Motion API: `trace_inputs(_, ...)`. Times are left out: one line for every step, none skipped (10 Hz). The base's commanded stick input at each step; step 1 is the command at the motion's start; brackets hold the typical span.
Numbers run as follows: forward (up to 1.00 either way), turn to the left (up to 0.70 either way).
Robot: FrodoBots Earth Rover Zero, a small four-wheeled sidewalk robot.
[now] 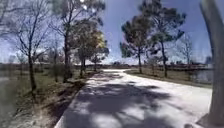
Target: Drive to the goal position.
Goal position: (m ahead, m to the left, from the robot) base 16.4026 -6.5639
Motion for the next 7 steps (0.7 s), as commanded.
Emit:
trace_inputs(0.7,0.0)
trace_inputs(0.7,0.0)
trace_inputs(0.7,0.0)
trace_inputs(0.7,0.0)
trace_inputs(0.7,0.0)
trace_inputs(0.7,0.0)
trace_inputs(0.7,0.0)
